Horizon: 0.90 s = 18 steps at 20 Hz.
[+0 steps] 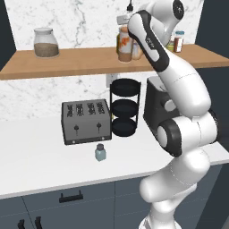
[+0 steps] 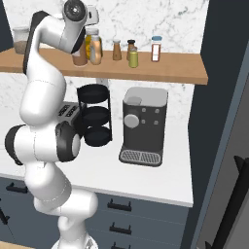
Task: Put the shaker and condiment bottle from the counter next to their counterparts in the cabinet.
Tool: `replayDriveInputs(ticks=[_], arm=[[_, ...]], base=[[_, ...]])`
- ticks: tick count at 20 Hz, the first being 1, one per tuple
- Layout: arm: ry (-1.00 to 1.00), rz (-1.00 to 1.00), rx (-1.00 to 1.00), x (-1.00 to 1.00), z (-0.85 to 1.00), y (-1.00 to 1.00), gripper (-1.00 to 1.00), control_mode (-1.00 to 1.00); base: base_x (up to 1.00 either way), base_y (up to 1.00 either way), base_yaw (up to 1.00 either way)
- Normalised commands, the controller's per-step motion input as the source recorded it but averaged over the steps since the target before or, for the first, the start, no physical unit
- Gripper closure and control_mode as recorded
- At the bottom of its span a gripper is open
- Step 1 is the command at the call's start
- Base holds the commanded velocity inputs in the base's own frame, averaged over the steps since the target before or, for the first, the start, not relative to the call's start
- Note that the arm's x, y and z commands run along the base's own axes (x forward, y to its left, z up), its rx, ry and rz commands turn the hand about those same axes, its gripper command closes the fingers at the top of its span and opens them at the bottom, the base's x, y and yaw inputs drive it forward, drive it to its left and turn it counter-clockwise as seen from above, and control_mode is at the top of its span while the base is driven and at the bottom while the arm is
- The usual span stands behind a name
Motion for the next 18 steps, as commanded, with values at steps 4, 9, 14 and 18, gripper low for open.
replayDriveInputs(ticks=[4,9,14,18], arm=[[0.0,0.0,0.0,0.37,-0.13,0.0,1.0,-1.0],[0.0,0.0,0.0,0.33,-0.22,0.01,1.0,-1.0],[0.0,0.0,0.0,0.32,-0.27,0.04,-1.0,-1.0],[0.0,0.0,0.0,0.07,-0.1,0.0,-1.0,-1.0]], base=[[0.0,0.0,0.0],[0.0,0.0,0.0],[0.0,0.0,0.0],[0.0,0.0,0.0]])
